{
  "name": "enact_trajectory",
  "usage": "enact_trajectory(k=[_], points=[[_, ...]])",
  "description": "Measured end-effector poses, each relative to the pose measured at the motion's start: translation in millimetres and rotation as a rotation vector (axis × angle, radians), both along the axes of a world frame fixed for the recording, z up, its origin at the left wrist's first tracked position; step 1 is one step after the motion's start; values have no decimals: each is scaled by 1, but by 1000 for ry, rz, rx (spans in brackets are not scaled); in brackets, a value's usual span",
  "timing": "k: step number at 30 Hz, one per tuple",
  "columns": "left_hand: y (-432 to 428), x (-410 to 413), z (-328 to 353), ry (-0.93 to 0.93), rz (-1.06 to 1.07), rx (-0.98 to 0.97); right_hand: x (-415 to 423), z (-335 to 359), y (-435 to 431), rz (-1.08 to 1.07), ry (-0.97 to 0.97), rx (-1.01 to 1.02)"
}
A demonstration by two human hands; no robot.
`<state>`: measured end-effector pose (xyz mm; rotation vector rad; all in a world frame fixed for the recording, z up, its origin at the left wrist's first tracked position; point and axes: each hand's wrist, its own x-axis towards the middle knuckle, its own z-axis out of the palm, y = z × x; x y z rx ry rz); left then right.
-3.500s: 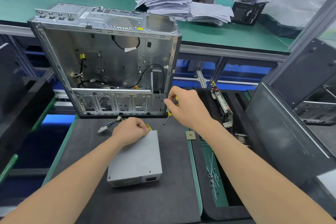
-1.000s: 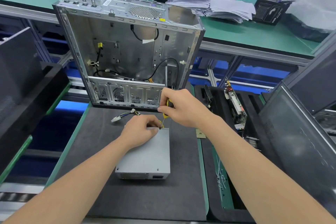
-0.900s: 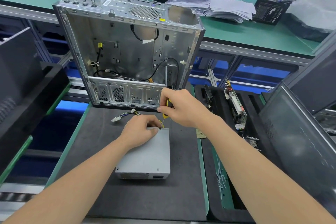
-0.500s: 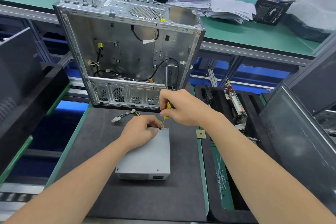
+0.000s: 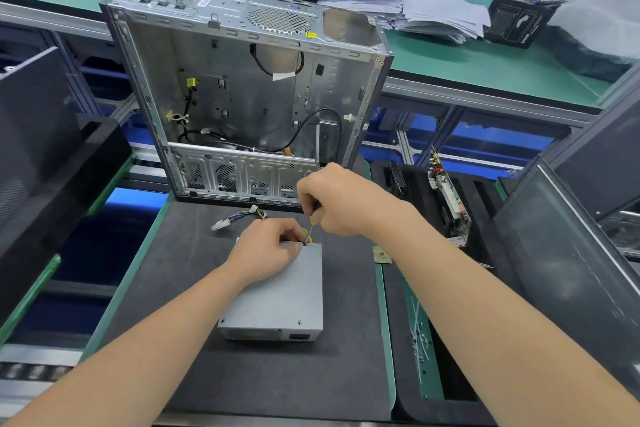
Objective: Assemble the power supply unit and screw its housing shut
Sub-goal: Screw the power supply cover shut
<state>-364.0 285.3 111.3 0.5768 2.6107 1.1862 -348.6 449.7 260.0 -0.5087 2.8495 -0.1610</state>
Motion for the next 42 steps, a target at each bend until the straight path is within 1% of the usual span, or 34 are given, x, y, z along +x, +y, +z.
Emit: enact_trajectory(k=[4, 7, 11, 13, 15, 17, 19, 21, 23, 25, 29, 31, 32, 34, 36, 37, 39, 41, 42], points=[[3, 2, -2, 14, 15, 33, 0, -10, -8, -224, 30, -36], [3, 3, -3, 60, -3, 58, -2, -15, -10, -397, 30, -97], [2, 5, -4, 96, -21, 73, -5, -13, -10, -444, 13, -126], [4, 5, -6, 111, -14, 72, -5, -12, -11, -430, 20, -109], [6, 5, -8, 114, 9, 73, -2, -10, -8, -339, 19, -136], [6, 5, -9, 128, 22, 68, 1, -3, -3, -114, 27, -149], [6, 5, -9, 146, 24, 61, 2, 6, 2, 141, 9, -54], [6, 5, -9, 144, 21, 62, -2, 11, 3, 272, -8, 47], [6, 5, -9, 137, 15, 68, -5, 12, 2, 250, 15, 84], [6, 5, -8, 136, 14, 74, -5, 11, 2, 148, 48, 64], [7, 5, -8, 118, 19, 73, -5, 0, -3, -100, 3, -12], [7, 5, -8, 110, 19, 64, -4, -1, 0, -163, 15, -8], [7, 5, -8, 108, 21, 60, -4, 1, 4, -147, 8, 9], [7, 4, -8, 119, 22, 54, -4, 7, 12, -21, -24, 29], [7, 5, -8, 132, 19, 57, -3, 13, 19, 120, -56, -39], [7, 5, -8, 137, 18, 56, -2, 14, 21, 137, -55, -94], [6, 6, -7, 151, 19, 55, 0, 12, 21, 68, 13, -149], [6, 7, -6, 156, 22, 56, 1, 6, 21, -33, 96, -134], [6, 8, -5, 155, 21, 57, 1, 3, 21, -88, 99, -151]])
